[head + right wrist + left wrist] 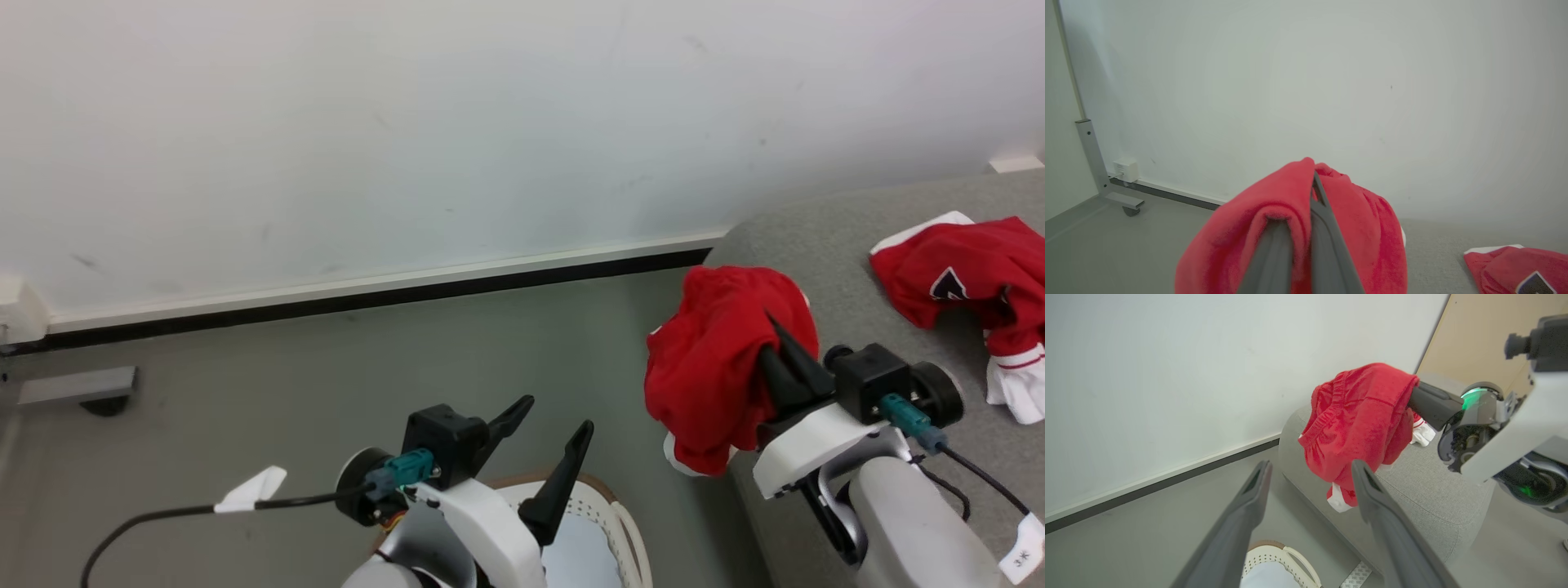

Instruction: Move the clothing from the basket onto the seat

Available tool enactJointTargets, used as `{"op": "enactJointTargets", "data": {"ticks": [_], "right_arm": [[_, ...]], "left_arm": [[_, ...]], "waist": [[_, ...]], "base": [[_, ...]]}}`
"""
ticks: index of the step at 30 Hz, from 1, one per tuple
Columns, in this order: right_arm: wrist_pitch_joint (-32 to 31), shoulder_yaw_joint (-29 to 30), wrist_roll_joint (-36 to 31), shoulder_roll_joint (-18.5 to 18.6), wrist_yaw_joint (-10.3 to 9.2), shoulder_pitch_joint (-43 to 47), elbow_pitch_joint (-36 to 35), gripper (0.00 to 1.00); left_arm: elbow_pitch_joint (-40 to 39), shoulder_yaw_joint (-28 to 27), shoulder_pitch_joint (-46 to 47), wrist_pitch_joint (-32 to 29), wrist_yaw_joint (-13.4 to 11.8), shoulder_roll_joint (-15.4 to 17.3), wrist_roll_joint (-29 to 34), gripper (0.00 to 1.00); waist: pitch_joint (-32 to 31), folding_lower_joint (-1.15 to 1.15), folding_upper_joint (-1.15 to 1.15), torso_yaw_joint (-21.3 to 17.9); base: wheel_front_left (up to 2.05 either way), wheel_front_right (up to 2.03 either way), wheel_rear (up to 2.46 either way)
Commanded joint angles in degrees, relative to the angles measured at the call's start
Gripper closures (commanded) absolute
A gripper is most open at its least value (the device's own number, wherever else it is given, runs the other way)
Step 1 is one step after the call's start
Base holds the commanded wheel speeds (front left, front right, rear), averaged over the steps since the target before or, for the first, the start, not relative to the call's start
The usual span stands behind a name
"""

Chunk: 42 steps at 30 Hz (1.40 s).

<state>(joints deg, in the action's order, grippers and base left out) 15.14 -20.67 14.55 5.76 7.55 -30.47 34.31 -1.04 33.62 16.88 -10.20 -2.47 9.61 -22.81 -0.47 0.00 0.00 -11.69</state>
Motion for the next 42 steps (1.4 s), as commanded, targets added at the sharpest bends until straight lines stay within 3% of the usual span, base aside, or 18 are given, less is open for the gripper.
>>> {"op": "enactJointTargets", "data": {"ticks": [1, 9, 15, 29, 35, 42], "right_arm": [[0.0, 1.2, -0.4, 0.8, -0.13, -0.3, -0.9, 1.0], [0.0, 8.4, -2.0, 3.8, -0.13, 1.7, -4.9, 1.0], [-0.3, 10.1, -1.8, 4.5, -0.13, 2.9, -7.0, 1.0], [-2.5, 17.1, 1.3, 1.6, -0.13, -2.0, -8.5, 1.0], [-4.3, 26.6, -0.9, 1.2, -0.13, -14.2, -5.8, 1.0], [-7.9, 46.7, -12.2, 5.6, -0.13, -33.1, -1.1, 1.0]], "left_arm": [[0.5, 0.2, -0.5, 0.6, 0.3, -0.2, 0.2, 0.0], [2.6, 2.2, 0.5, 3.1, 1.3, -1.8, 0.7, 0.0], [3.3, 3.2, 1.2, 3.8, 1.7, -2.3, 0.9, 0.0], [1.0, 3.7, 3.8, 3.4, 2.4, -0.6, 2.0, 0.0], [-1.8, 2.8, 6.8, 2.1, 3.5, 1.9, 2.7, 0.0], [-5.8, 1.7, 11.0, 0.8, 5.3, 4.2, 2.6, 0.0]], "waist": [[0.8, 0.0, 0.0, -2.3], [1.8, 0.0, 0.0, -6.9], [2.4, 0.0, 0.0, -8.8], [9.6, 0.0, 0.0, -8.2], [17.3, 0.0, 0.0, -6.7], [27.6, 0.0, 0.0, -2.4]], "base": [[0.0, 0.0, 0.0], [0.0, 0.0, 0.0], [0.0, 0.0, 0.0], [0.0, 0.0, 0.0], [0.0, 0.0, 0.0], [0.0, 0.0, 0.0]]}}
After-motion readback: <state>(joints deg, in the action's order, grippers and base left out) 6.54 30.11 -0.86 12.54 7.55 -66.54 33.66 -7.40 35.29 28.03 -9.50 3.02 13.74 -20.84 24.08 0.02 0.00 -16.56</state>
